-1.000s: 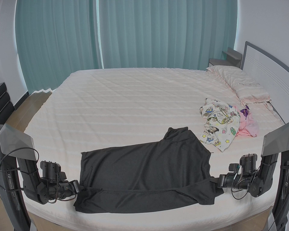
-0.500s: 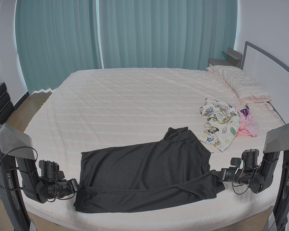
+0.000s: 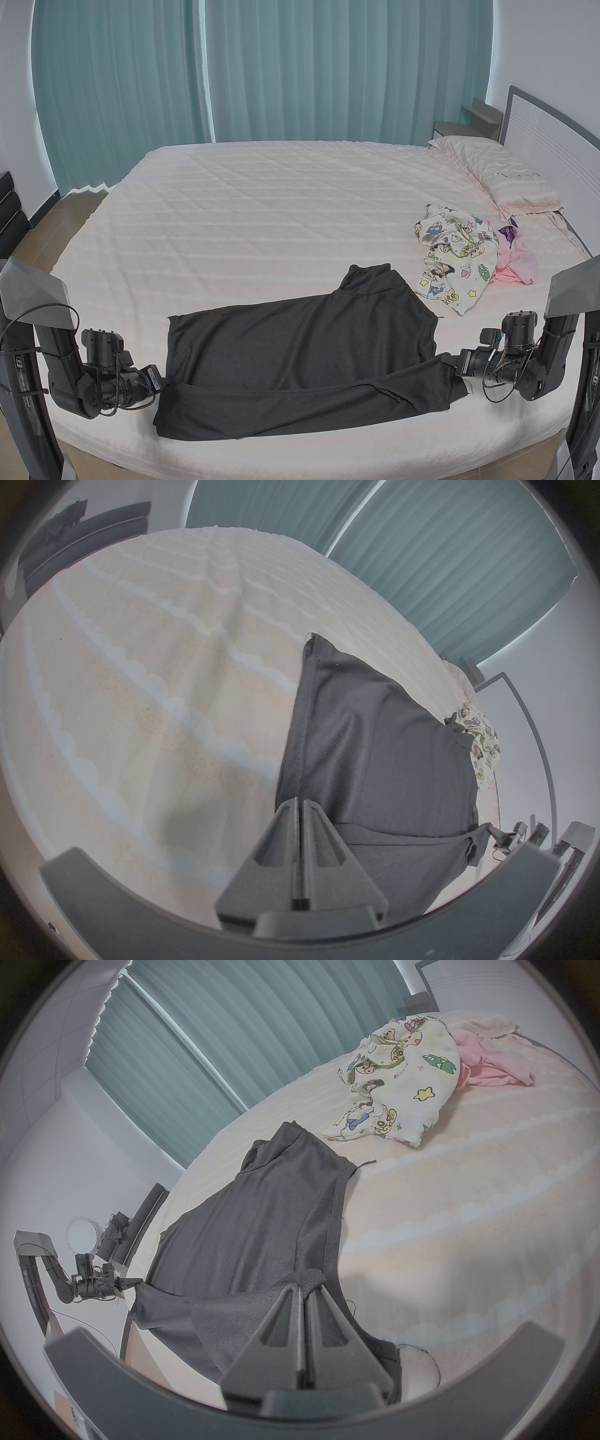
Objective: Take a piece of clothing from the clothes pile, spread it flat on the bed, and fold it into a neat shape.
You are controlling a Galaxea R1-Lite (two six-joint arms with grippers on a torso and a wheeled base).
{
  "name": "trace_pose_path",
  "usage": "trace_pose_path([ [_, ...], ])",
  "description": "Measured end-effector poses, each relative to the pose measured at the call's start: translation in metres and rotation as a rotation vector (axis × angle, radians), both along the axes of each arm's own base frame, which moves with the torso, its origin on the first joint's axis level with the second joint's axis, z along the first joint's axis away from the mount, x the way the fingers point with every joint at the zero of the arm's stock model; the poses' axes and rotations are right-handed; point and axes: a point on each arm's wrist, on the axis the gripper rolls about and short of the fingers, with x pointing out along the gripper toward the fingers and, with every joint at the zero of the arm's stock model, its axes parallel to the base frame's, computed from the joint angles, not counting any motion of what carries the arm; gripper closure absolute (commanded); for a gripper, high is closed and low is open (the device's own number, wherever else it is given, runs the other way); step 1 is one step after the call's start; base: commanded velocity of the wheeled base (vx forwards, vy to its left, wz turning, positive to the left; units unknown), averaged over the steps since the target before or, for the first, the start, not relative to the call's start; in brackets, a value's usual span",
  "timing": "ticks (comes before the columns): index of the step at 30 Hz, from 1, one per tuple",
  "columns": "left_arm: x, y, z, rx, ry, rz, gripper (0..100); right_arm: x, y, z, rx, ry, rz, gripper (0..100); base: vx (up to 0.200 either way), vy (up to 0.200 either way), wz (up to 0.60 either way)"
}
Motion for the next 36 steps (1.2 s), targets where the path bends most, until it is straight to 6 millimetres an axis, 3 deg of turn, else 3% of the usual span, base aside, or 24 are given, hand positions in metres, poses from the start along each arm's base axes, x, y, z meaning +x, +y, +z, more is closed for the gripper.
trace_pose_path([
  [17,0.006,0.001,-0.004,-0.002,-0.01,0.059,100,0.01,0.002,0.001,0.059,-0.099,-0.034,100,0.0,0.0,0.0],
  [36,0.015,0.001,-0.009,0.049,-0.036,0.121,100,0.009,0.002,-0.009,0.079,-0.069,-0.049,100,0.0,0.0,0.0],
])
